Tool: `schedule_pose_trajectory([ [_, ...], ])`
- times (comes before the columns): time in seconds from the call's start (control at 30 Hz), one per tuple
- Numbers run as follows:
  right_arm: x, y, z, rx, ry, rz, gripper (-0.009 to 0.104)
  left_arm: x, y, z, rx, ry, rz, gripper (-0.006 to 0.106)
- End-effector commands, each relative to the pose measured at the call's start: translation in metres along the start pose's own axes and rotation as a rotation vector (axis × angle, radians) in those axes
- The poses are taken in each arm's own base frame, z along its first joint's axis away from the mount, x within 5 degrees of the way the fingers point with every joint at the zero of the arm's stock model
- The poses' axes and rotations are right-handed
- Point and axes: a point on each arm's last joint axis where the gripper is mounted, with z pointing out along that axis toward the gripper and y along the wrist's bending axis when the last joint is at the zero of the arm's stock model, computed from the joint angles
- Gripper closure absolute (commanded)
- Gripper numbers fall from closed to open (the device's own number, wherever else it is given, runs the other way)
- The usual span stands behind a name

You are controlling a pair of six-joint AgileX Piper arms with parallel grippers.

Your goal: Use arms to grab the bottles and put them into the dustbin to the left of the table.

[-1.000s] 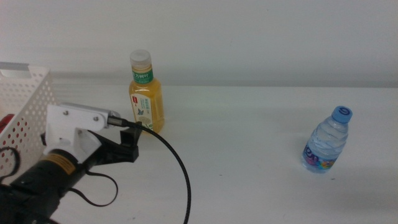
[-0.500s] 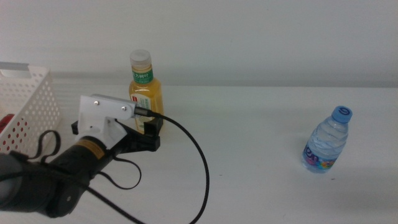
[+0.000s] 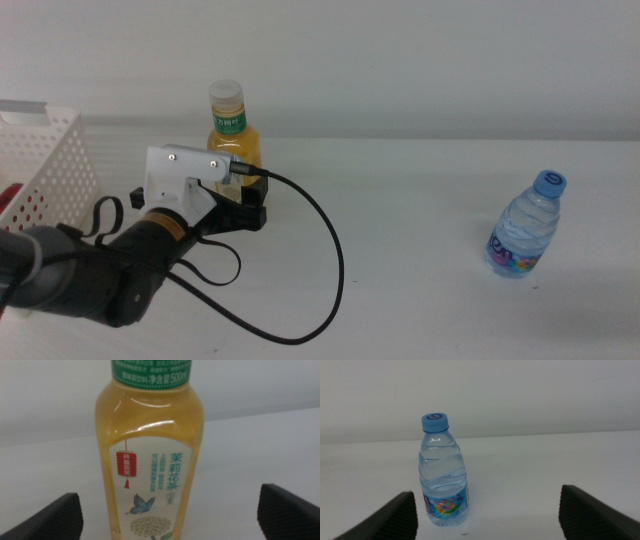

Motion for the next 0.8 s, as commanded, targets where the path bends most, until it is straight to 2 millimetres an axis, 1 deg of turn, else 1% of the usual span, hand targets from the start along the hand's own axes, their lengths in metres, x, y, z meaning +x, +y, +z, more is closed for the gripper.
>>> schedule_pose_trajectory([
  [0.0, 0.012, 0.000, 0.001, 0.007, 0.004, -0.008, 0.019, -0.002, 0.000, 0.004, -0.006, -0.029, -0.007, 0.007],
  [0.47, 0.012, 0.000, 0.001, 0.007, 0.004, -0.008, 0.019, 0.000, 0.003, 0.007, -0.035, -0.027, -0.031, 0.007],
  [0.63, 0.012, 0.000, 0.001, 0.007, 0.004, -0.008, 0.019, 0.005, 0.002, 0.017, -0.023, -0.028, -0.018, 0.007],
  [0.77, 0.012, 0.000, 0.001, 0.007, 0.004, -0.008, 0.019, 0.005, 0.002, 0.023, -0.023, -0.028, -0.019, 0.007],
])
